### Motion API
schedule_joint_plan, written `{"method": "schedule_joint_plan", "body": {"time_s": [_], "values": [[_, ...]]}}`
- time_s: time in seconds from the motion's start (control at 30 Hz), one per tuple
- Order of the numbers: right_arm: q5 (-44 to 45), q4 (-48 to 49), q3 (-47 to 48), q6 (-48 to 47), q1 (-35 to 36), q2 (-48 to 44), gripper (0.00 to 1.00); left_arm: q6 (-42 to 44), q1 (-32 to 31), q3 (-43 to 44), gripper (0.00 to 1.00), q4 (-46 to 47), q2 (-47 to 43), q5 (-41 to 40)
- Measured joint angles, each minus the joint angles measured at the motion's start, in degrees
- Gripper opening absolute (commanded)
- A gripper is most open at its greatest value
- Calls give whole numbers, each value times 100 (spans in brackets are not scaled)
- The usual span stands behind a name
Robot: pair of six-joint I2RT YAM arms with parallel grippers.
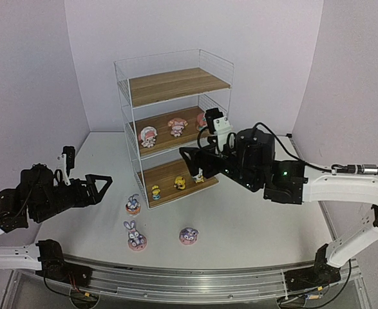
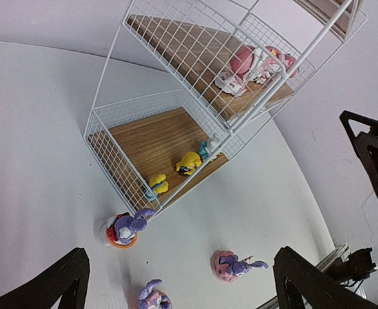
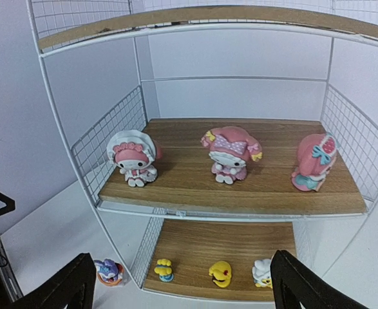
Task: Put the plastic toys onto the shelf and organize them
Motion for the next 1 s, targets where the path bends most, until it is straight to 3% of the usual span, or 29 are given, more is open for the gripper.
{"method": "schedule_joint_plan", "body": {"time_s": [0.23, 0.43, 0.63, 0.8, 1.0], "values": [[-176, -1329, -660, 691, 0, -1031, 92, -331, 2, 0, 100, -165, 25, -59], [-664, -2158, -1256, 1589, 2, -1371, 88, -695, 5, -184, 100, -207, 105, -146], [-576, -2321, -1262, 2309, 527, -125, 83, -1081, 15, -648, 100, -210, 139, -140], [243, -2495, -1238, 3049, 1365, 709, 81, -1367, 15, -981, 100, -188, 109, -126], [1223, -2360, -1062, 4418, 1759, 1096, 80, -1571, 15, -1198, 100, -178, 88, -103]]}}
